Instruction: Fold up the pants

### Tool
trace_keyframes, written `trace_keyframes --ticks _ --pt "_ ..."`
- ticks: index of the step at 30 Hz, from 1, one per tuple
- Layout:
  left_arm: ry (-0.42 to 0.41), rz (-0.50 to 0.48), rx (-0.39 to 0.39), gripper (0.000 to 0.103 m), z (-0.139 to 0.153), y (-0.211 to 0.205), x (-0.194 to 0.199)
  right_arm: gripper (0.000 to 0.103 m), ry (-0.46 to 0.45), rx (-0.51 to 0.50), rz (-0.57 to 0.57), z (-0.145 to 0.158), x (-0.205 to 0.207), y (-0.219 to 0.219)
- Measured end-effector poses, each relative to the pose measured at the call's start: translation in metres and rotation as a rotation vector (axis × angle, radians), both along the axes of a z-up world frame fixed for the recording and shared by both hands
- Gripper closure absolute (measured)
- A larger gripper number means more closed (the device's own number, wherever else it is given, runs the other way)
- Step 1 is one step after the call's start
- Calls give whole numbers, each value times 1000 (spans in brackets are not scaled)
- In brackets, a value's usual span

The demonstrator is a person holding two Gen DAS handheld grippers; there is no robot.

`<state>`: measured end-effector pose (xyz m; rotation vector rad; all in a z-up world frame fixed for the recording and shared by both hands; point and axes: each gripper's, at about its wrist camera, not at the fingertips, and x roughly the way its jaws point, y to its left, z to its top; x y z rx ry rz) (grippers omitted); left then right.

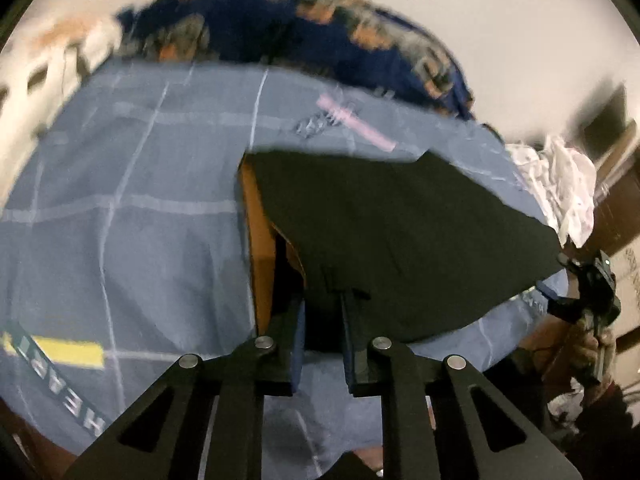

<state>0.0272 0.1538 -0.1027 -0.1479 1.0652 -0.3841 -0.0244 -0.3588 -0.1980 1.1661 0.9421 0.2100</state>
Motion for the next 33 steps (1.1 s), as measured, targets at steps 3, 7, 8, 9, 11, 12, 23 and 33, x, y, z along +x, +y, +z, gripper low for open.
trace_keyframes --ticks 3,7,8,9,11,12,23,33 --pt "57 1 60 87 -23 -2 8 28 4 17 -9 -4 0 0" --pt "114 42 45 87 -50 4 7 28 15 33 9 -7 1 3" --pt "114 51 41 87 -50 5 7 28 7 24 13 -5 0 3" --pt "113 62 36 87 -51 6 8 28 0 17 14 -3 1 3" --pt "106 66 44 87 -49 5 8 28 -9 27 13 -2 2 2" --pt "98 70 55 87 -47 3 9 28 -15 39 13 -2 2 2" --pt "87 89 99 81 -54 -2 10 28 -36 23 -338 5 -52 -122" --pt "101 152 111 65 -56 2 8 28 -34 -7 -638 -10 -124 -252"
